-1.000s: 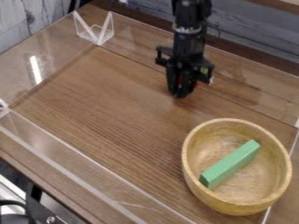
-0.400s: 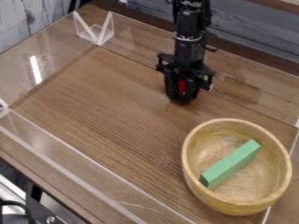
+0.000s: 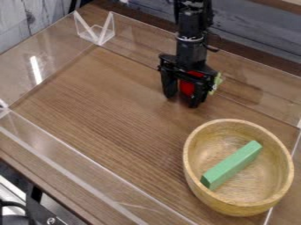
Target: Move the red object to the right side of the table
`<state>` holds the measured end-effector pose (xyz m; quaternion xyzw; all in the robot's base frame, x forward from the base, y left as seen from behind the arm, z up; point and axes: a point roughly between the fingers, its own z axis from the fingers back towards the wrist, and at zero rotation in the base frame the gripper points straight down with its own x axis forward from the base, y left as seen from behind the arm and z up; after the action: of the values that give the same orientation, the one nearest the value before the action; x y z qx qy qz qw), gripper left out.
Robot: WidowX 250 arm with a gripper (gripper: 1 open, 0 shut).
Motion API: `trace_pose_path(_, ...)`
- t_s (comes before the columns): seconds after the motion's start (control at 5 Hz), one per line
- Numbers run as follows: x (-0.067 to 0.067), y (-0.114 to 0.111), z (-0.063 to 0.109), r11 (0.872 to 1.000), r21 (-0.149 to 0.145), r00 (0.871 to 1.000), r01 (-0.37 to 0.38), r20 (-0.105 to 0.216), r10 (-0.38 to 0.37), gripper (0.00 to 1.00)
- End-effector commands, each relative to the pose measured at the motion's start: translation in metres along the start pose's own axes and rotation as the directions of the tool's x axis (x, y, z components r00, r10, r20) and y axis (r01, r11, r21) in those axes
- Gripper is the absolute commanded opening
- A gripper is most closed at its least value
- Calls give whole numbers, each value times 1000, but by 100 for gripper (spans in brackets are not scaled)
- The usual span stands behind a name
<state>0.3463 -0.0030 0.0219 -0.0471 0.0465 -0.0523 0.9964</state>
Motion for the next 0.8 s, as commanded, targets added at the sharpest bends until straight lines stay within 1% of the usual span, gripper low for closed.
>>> trace_pose_path(0.0,13,-5,19,1000,7,997,14,75,-14,100)
trace_pose_path(0.6,15,-7,16,1000,-3,997,12,81,-12,100)
